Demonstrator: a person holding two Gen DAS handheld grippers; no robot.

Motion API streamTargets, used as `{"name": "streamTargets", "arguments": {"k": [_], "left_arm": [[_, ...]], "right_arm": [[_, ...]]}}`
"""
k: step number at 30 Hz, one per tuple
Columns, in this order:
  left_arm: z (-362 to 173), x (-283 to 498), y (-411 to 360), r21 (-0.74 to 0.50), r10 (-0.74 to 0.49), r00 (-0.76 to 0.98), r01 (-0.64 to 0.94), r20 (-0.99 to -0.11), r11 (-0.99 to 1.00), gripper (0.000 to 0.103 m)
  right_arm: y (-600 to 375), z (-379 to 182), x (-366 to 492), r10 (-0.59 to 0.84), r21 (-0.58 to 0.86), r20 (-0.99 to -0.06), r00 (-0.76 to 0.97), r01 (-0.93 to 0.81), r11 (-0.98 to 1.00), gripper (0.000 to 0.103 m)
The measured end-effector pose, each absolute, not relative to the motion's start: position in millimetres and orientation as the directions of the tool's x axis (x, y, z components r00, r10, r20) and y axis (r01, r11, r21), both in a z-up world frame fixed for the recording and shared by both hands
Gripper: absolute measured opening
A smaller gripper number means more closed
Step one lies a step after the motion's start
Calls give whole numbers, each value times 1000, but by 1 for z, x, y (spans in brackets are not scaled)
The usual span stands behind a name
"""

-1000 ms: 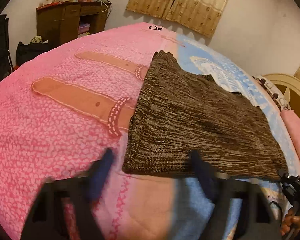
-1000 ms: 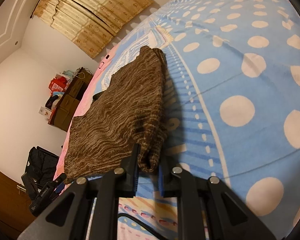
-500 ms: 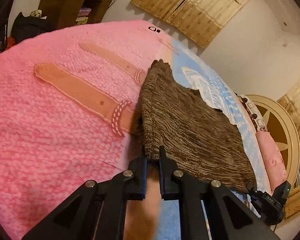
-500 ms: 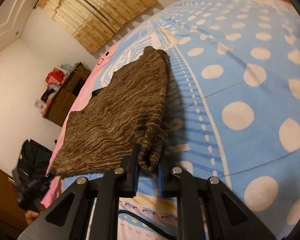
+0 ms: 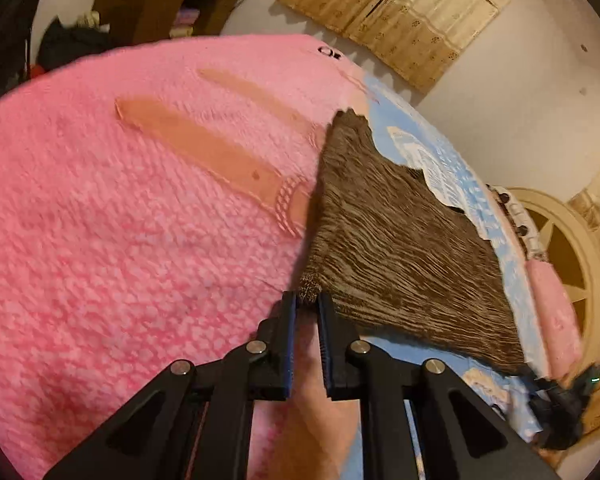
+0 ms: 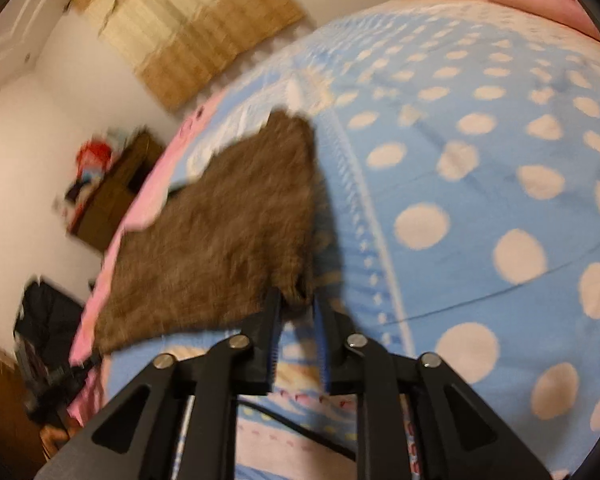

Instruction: Fold small clothes

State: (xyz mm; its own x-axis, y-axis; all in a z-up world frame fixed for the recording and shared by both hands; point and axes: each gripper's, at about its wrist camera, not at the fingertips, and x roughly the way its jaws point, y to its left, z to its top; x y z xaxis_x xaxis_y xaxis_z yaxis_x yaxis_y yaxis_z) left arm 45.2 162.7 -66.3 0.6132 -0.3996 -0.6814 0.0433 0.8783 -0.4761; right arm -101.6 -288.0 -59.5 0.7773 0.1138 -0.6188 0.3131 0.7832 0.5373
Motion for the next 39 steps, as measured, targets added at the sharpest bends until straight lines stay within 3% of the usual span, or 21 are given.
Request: {"name": "streamTargets", "arguments": {"k": [2,7,13,19,24,30,34,36,39], "left_arm": [[-57,42,165,-428,-347,651,39,-675,903,12],[-62,56,162,-516,-455,585,72,-671,854,15],[-37,51,135,-382,-411,648,196,-641,903,15],[-66,76,123,-397,-408,574,152,-710,905,15],[-65,69,119,-357,-385,610,174,-692,918,15],[-36,58,102,-283,-387,640,264,-664,922,15],[-30,58,63,-265,-473,586,407,-659,874,15],[-39,66,57,-316,-509,544,412,-667,855,15],[-60,82,59,-379,-513,493,351,-702,856,15]], "right_arm": [[-291,-47,-109,34,519,-590,807,347,781,64],[-273,-24,-101,25,467,-553,833,285,837,65],[-268,-39,-85,18,455,-590,807,314,833,65],[-288,-64,-89,70,538,-619,782,357,764,65],[-285,-70,-87,109,560,-609,786,328,761,65],[-277,-74,-75,177,603,-592,787,287,744,57],[-275,-74,-62,179,592,-593,785,274,758,55],[-274,-77,-57,201,587,-611,766,268,764,16],[-280,-83,-58,252,633,-604,756,263,728,14]]}}
